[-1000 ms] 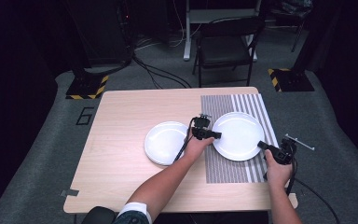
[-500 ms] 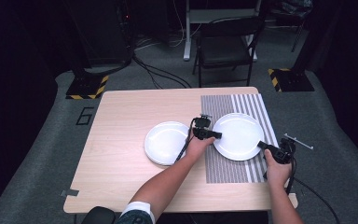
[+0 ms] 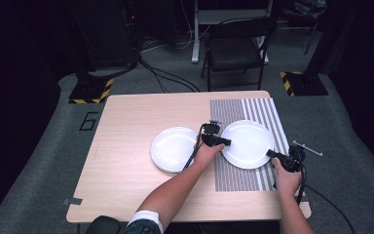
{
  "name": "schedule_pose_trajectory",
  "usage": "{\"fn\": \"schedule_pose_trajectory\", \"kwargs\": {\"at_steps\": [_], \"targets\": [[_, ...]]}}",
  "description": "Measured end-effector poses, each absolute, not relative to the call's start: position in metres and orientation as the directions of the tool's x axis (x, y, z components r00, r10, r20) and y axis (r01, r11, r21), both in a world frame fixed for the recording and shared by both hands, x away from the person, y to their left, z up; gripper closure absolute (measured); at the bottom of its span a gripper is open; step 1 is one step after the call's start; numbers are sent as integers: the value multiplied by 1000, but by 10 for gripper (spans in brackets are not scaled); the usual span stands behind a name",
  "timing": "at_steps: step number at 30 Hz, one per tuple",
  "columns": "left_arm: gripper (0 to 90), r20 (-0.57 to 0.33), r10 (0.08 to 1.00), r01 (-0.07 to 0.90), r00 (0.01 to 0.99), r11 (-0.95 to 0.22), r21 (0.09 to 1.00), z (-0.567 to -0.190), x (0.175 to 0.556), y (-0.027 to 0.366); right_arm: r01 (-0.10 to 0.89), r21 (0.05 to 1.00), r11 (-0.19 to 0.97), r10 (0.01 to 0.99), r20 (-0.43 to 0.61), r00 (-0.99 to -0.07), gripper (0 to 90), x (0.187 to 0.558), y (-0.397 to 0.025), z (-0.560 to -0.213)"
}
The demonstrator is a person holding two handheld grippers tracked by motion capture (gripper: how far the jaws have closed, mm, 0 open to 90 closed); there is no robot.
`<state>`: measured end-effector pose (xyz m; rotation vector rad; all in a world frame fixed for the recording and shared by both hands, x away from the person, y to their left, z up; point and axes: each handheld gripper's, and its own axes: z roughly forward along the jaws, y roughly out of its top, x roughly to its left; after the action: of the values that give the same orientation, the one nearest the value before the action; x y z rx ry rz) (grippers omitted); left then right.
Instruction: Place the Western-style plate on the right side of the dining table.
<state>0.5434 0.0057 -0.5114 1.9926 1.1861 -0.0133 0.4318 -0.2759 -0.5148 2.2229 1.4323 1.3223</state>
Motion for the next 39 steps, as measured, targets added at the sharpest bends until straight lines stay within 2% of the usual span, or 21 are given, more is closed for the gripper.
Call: {"fn": "schedule_pose_trajectory", "kwargs": {"at_steps": [13, 26, 29, 39], "targets": [[553, -362, 738, 731, 570, -255, 633, -511, 542, 2, 669, 605, -432, 874, 463, 145, 715, 434, -269, -517], [536, -318, 749, 712, 581, -279, 644, -510, 540, -2, 687, 624, -373, 909, 396, 134, 666, 435, -264, -515], [537, -345, 743, 724, 574, -264, 638, -511, 542, 0, 688, 624, -370, 909, 397, 129, 647, 435, -264, -515], [523, -288, 752, 698, 593, -302, 649, -509, 540, -1, 690, 652, -315, 938, 325, 121, 628, 433, -260, -514]]}}
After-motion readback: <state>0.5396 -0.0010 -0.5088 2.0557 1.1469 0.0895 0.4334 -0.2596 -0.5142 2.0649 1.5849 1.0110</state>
